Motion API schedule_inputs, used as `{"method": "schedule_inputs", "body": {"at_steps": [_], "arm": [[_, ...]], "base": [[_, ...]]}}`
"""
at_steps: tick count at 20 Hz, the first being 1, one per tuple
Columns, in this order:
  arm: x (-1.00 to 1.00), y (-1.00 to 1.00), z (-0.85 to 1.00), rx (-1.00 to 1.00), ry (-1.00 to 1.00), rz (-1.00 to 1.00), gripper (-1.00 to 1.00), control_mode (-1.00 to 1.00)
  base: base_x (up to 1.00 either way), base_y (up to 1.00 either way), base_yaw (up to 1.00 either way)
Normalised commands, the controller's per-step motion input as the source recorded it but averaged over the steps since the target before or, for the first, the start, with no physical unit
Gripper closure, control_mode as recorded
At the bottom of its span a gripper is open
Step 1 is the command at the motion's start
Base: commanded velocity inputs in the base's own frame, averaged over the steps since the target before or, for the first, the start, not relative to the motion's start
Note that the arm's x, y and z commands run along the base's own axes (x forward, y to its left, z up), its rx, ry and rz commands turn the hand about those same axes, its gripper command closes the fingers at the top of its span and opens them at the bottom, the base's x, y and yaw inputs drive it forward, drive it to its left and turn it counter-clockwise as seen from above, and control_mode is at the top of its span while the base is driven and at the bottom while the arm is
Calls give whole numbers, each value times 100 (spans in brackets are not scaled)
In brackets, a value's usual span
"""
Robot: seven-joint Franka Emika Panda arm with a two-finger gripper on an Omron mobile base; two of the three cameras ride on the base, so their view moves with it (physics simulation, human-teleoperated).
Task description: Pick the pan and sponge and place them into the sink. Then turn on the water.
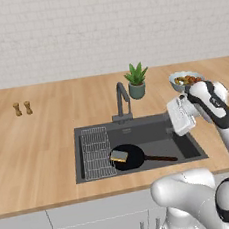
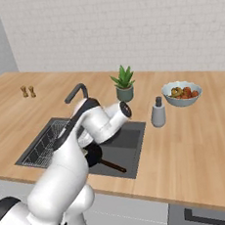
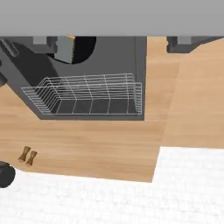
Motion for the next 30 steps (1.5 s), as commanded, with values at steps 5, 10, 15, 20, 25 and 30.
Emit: {"method": "schedule_inputs", "body": {"at_steps": [5,10,15,20,25,30], "arm": [[66,2,9,25,-3,0,-100,-100],[80,16,23,11,0,0,-100,-100],[47,4,20,4,0,-2,-100,-100],[17,0,0,7,0,-6,-100,-100],[26,4,-10,11,0,-10,-100,-100],[40,3,-4,8,0,-5,-100,-100]], "base": [[0,0,0],[0,0,0],[0,0,0],[0,0,0],[0,0,0],[0,0,0]]}}
